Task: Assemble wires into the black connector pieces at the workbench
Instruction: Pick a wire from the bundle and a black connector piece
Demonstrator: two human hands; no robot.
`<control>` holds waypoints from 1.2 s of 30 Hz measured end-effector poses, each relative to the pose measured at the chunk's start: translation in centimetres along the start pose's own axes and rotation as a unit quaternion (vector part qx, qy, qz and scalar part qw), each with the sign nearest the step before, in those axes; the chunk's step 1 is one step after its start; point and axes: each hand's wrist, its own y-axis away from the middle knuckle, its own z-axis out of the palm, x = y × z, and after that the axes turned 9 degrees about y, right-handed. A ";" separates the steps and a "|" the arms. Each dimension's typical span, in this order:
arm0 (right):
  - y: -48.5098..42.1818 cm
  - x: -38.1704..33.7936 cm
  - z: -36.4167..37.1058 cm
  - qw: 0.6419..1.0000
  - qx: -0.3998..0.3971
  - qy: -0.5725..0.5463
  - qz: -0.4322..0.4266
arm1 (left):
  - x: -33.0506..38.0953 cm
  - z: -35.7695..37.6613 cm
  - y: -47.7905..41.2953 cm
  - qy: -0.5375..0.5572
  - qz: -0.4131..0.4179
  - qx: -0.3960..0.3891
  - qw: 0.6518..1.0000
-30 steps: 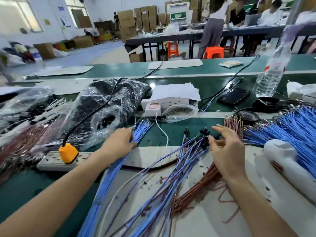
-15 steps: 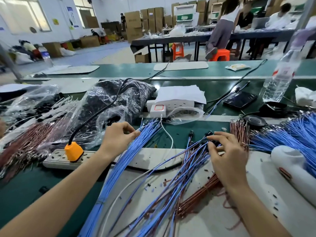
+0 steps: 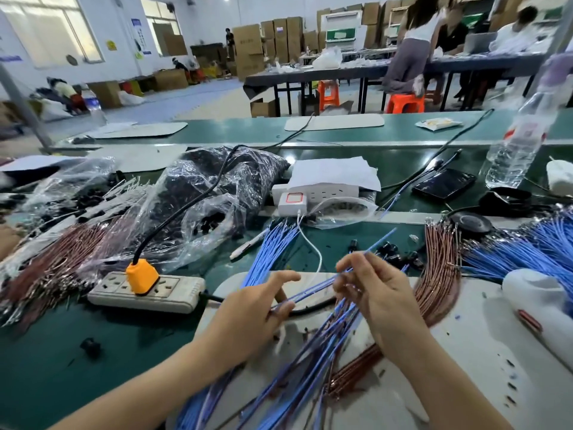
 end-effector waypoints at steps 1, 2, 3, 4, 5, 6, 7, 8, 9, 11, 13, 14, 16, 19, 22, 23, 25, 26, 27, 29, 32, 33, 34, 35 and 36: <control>-0.2 -0.1 -0.2 1.000 0.011 -0.013 -0.001 | -0.1 -0.1 0.2 -0.014 0.007 -0.002 1.000; -0.4 -0.3 -0.4 1.000 0.018 -0.024 0.000 | -0.1 -0.2 0.4 -0.025 0.015 -0.005 1.000; -0.5 -0.5 -0.6 0.999 0.025 -0.033 0.002 | 0.0 -0.4 0.5 -0.035 0.023 -0.005 0.999; -0.6 -0.6 -0.8 0.999 0.033 -0.043 0.002 | 0.2 -0.5 0.7 -0.044 0.033 -0.003 0.999; -0.6 -0.7 -1.0 0.998 0.047 -0.051 -0.003 | 0.1 -0.6 0.8 -0.051 0.042 0.000 0.998; -0.7 -0.8 -1.2 0.996 0.066 -0.056 -0.012 | 0.1 -0.7 1.0 -0.054 0.048 0.000 0.997; -0.9 -1.0 -1.5 0.994 0.089 -0.059 -0.020 | 0.1 -0.9 1.3 -0.051 0.047 -0.002 0.998; -1.1 -1.2 -1.9 0.990 0.121 -0.066 -0.026 | 0.0 -1.0 1.5 -0.049 0.046 -0.002 0.998; -1.4 -1.6 -2.7 0.983 0.160 -0.081 -0.025 | 0.0 -1.1 1.8 -0.054 0.046 -0.002 0.997; -1.9 -2.8 -5.2 0.960 0.242 -0.140 -0.010 | -0.2 -1.4 2.4 -0.085 0.047 -0.002 0.995; -2.1 -3.6 -8.2 0.932 0.314 -0.180 -0.006 | 0.0 -2.1 2.8 -0.073 0.024 -0.005 0.997; -2.1 -3.6 -9.4 0.925 0.335 -0.180 0.002 | 0.2 -2.7 2.7 -0.043 0.008 -0.008 0.999; -2.3 -2.7 -10.5 0.921 0.359 -0.146 0.030 | -0.1 -4.3 1.2 0.003 0.010 0.028 1.000; -2.5 -1.4 -9.5 0.934 0.350 -0.066 0.035 | -3.8 -7.7 -4.7 -0.067 -0.041 0.129 0.988; -2.6 -1.2 -8.9 0.942 0.334 -0.031 0.018 | -9.1 -9.9 -10.3 -0.208 -0.279 -0.001 0.937; -2.5 -1.2 -9.0 0.943 0.331 -0.029 0.018 | -10.5 -9.6 -10.9 -0.229 -0.310 -0.057 0.921; -2.4 -1.2 -9.5 0.944 0.328 -0.036 0.023 | -12.3 -8.4 -10.9 -0.235 -0.305 -0.115 0.916; -2.3 -1.2 -9.7 0.944 0.326 -0.039 0.027 | -12.7 -7.9 -10.7 -0.230 -0.292 -0.113 0.921; -2.3 -1.2 -9.9 0.945 0.323 -0.042 0.031 | -13.0 -7.5 -10.4 -0.227 -0.278 -0.102 0.928; -2.2 -1.3 -9.9 0.947 0.314 -0.050 0.036 | -13.2 -7.5 -10.4 -0.222 -0.256 -0.081 0.937; -2.1 -1.4 -9.7 0.949 0.310 -0.037 0.036 | -13.2 -7.8 -10.1 -0.230 -0.263 -0.094 0.932; -2.2 -1.4 -9.6 0.950 0.310 -0.027 0.034 | -13.0 -7.9 -10.0 -0.234 -0.264 -0.096 0.931; -2.2 -1.3 -9.5 0.951 0.306 -0.016 0.033 | -12.7 -8.0 -10.0 -0.240 -0.257 -0.096 0.931; -2.3 -1.3 -9.5 0.954 0.299 -0.007 0.034 | -12.2 -8.1 -9.9 -0.243 -0.246 -0.093 0.934; -2.2 -1.2 -9.6 0.956 0.290 -0.001 0.036 | -11.5 -8.3 -9.9 -0.241 -0.237 -0.090 0.937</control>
